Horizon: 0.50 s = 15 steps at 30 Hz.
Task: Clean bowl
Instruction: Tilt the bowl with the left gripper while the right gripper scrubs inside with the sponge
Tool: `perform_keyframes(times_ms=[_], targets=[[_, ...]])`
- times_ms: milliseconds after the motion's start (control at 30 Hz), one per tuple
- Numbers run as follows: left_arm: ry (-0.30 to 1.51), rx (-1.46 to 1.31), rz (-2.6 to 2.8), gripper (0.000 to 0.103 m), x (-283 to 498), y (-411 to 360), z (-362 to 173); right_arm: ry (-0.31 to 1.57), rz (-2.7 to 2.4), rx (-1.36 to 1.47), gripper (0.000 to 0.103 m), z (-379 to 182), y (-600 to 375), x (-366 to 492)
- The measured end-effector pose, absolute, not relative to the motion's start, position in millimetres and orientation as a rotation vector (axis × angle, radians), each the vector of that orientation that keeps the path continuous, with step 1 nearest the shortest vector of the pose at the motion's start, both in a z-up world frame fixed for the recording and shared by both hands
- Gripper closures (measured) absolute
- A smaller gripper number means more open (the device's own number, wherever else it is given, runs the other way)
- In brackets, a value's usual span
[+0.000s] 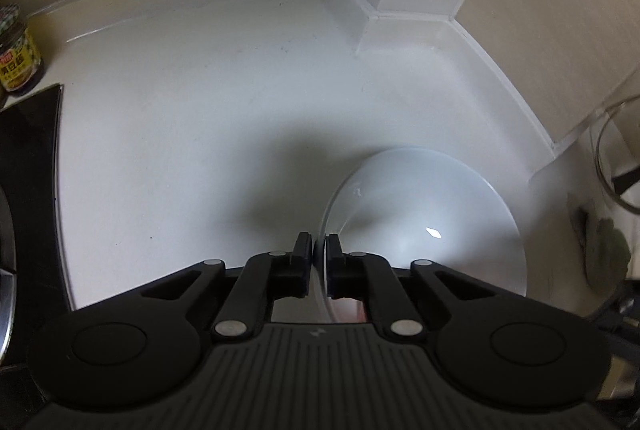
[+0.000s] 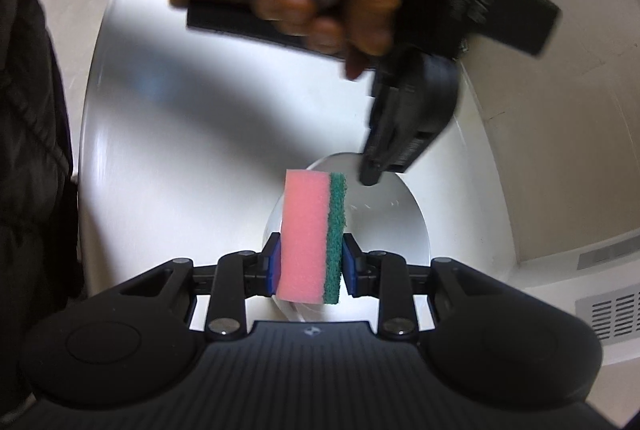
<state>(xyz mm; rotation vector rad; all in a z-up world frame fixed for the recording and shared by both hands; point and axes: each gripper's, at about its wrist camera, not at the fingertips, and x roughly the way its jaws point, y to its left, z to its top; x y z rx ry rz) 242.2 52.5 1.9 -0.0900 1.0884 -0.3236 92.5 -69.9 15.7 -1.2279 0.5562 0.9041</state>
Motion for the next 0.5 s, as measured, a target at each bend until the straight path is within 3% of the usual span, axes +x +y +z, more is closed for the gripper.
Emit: perform_keyframes(times_ms=[267,500], targets=[[1.071,-0.19,-0.214,0.086,193,53,-2,0.509,0.944,-1.219,0.077,15,-78,87],[1.11,-0.136,-0.241,0.095,229,45,-5,0.474,1.005,-1.286,0.077,20,-93,85]])
